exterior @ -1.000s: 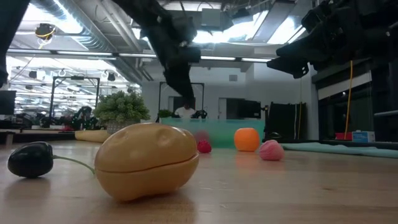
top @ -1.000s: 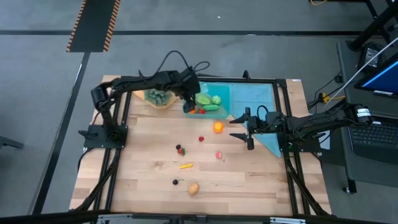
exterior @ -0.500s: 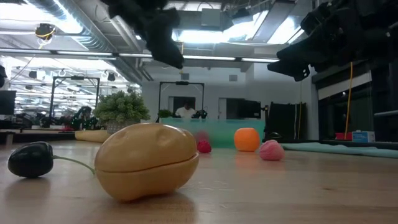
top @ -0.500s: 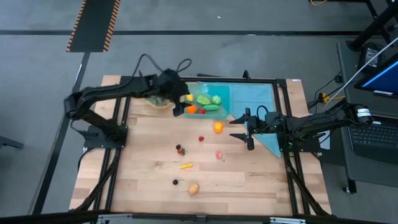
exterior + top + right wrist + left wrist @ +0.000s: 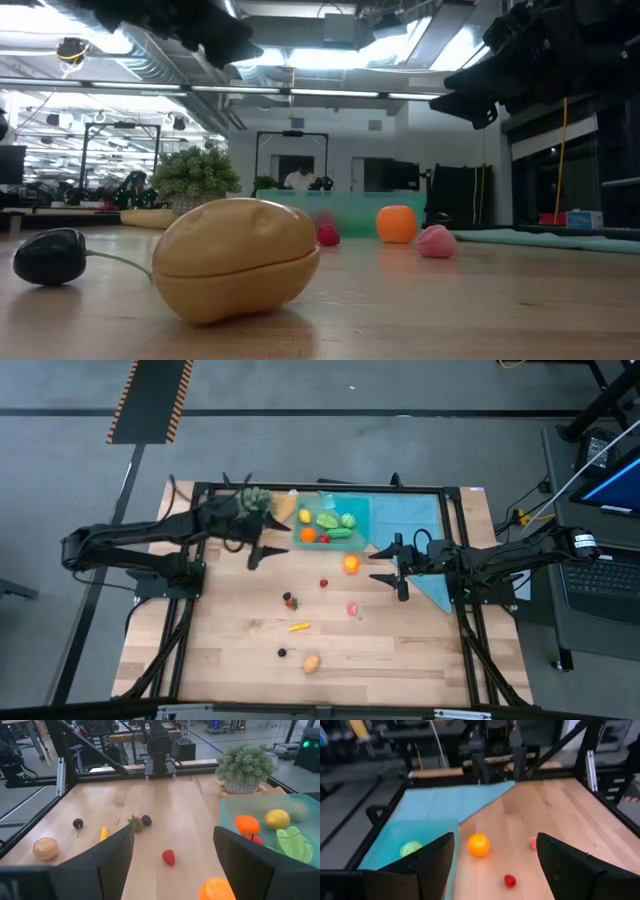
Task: Pick and placing Produce into tupperware
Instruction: Put the peach into the blue bin
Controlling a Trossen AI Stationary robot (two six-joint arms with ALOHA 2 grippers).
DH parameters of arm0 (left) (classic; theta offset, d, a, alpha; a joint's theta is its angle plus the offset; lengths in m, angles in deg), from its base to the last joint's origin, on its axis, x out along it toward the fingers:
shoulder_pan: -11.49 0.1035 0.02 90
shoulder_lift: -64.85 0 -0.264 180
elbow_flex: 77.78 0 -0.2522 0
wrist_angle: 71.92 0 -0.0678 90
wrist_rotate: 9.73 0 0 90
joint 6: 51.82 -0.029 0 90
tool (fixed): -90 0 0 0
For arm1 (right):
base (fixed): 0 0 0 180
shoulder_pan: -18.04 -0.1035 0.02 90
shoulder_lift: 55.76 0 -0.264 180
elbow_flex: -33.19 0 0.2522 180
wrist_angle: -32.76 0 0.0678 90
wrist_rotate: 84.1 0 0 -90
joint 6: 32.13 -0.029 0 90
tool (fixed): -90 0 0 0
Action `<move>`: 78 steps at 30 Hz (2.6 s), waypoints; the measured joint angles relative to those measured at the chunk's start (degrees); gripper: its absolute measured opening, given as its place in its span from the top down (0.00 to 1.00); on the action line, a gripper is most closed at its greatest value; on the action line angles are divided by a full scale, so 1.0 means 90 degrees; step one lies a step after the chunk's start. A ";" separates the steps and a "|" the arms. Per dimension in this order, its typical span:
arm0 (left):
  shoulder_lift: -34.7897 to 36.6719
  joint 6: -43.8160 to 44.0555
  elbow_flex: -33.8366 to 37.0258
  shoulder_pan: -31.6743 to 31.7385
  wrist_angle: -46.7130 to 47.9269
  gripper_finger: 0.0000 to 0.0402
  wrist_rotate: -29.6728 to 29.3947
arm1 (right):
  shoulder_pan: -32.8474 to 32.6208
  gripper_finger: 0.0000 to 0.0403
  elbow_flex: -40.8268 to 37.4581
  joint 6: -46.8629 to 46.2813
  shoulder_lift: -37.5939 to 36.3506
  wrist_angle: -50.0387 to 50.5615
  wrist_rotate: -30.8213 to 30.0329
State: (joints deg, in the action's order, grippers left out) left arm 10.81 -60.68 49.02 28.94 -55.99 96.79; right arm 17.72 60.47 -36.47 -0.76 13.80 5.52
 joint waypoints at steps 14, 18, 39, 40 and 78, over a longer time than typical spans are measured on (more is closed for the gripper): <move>0.1975 0.0046 0.1342 -0.0196 -0.0622 0.32 -0.0177 | 0.0000 0.32 0.0000 0.0013 0.0000 -0.0021 0.0002; 0.2508 0.0116 0.1535 -0.0204 -0.0618 0.32 -0.0252 | 0.0001 0.32 0.0000 0.0013 0.0000 -0.0021 0.0002; 0.4007 0.0811 0.2944 -0.1229 -0.0699 0.32 -0.0740 | -0.0624 0.32 0.0691 -0.0006 -0.0002 0.1252 -0.0559; 0.4010 0.0813 0.2992 -0.1367 -0.0713 0.32 -0.0954 | -0.0718 0.32 0.0831 -0.0007 -0.0002 0.1537 -0.0695; 0.4007 0.0809 0.3364 -0.2819 -0.0769 0.32 -0.1970 | -0.2299 0.32 0.5204 -0.2149 0.4124 0.7179 -0.1384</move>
State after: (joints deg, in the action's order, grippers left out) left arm 46.87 -53.40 79.29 3.57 -62.91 79.05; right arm -2.97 107.31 -55.82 36.35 78.42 -6.94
